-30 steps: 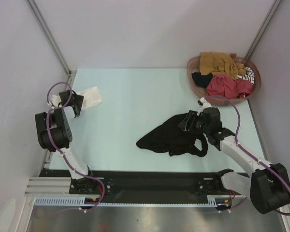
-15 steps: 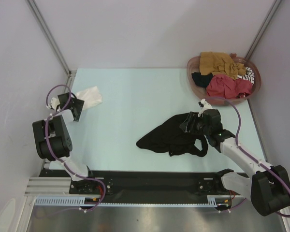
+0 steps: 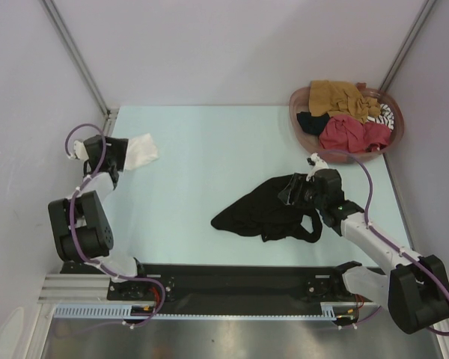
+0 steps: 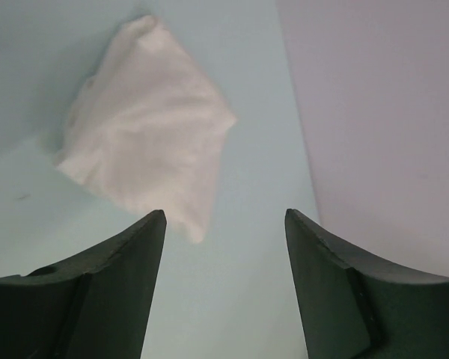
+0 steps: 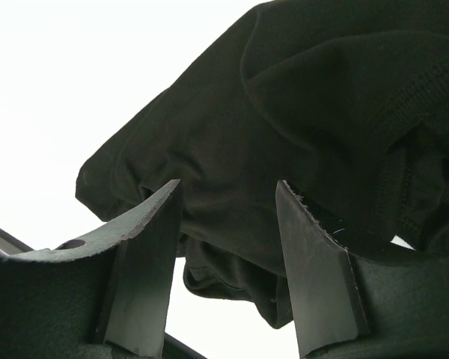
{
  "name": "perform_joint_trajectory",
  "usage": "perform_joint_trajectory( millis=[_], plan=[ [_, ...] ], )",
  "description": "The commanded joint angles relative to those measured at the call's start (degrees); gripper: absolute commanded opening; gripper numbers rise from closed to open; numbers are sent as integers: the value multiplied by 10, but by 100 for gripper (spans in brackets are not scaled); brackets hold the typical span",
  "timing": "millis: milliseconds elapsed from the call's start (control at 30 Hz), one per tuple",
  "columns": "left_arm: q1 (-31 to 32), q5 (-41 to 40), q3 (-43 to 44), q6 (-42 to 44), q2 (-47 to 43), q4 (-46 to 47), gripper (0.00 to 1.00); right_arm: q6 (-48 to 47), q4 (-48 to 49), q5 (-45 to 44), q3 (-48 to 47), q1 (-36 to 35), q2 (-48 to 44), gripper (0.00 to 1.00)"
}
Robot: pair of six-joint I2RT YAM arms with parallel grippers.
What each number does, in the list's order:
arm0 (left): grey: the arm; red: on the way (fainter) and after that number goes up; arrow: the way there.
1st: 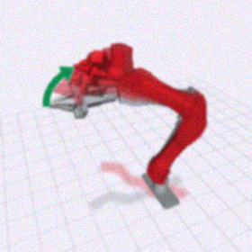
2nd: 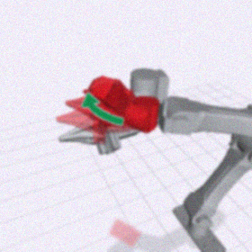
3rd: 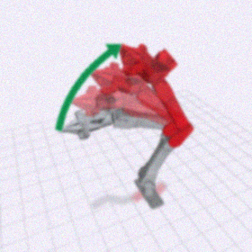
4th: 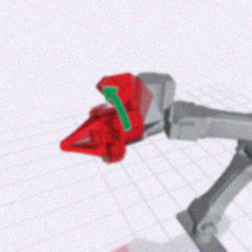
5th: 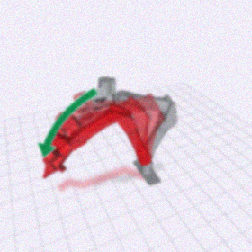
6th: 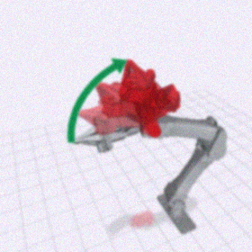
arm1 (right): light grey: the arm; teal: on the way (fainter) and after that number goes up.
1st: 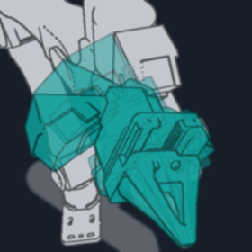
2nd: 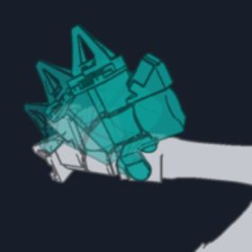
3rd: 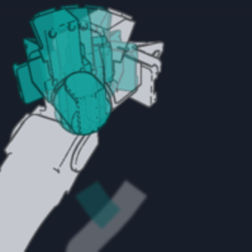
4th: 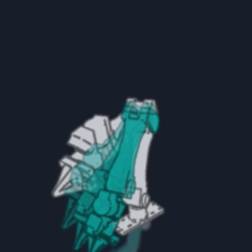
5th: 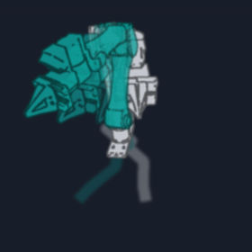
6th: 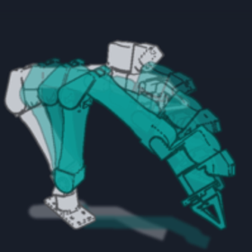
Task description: Fold and stack the tank tops
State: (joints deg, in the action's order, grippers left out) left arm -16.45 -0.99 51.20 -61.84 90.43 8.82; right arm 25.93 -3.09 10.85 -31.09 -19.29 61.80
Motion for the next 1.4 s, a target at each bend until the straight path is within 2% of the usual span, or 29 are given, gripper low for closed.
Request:
perform_joint_trajectory(
  millis=[0,67,100,133,200,300,500,633,667,767,867,1000,1067,1100,1200,1300,1367],
  plan=[
    [14,55,13,-53,5,118,70,0,20,1,0,-3,2,58],
    [22,82,19,-71,32,171,68,0,23,5,0,-3,3,58],
    [25,95,26,-78,69,237,68,0,24,7,0,-4,6,58],
    [25,113,29,-86,93,283,67,-1,26,11,0,-3,6,51],
    [26,158,32,-121,160,402,62,0,26,14,0,-5,16,48],
    [26,158,19,-151,222,478,61,1,26,19,-3,-7,25,47],
    [24,147,7,-137,289,487,60,1,26,16,-3,-10,27,47],
    [26,169,-14,-168,293,559,57,0,26,13,-3,-10,26,47],
    [28,167,-16,-161,279,552,57,0,26,14,-2,-10,26,47],
    [40,162,-17,-127,173,467,60,-1,25,13,-4,-9,26,48],
    [59,155,-20,-95,110,374,63,3,17,3,-5,-12,22,52],
    [99,124,-38,-25,-12,223,66,17,-45,-63,-5,-17,-28,54],
    [139,115,-31,34,-54,168,68,31,-96,-101,4,-21,-70,54],
    [153,114,-28,53,-66,106,68,35,-137,-152,7,-20,-109,54],
    [228,97,-47,113,-121,49,68,95,-205,-249,13,-20,-163,45],
    [311,59,-80,159,-186,20,69,154,-287,-243,11,-27,-162,46],
    [377,34,-94,188,-219,2,69,175,-317,-225,11,-44,-149,44]
  ],
)
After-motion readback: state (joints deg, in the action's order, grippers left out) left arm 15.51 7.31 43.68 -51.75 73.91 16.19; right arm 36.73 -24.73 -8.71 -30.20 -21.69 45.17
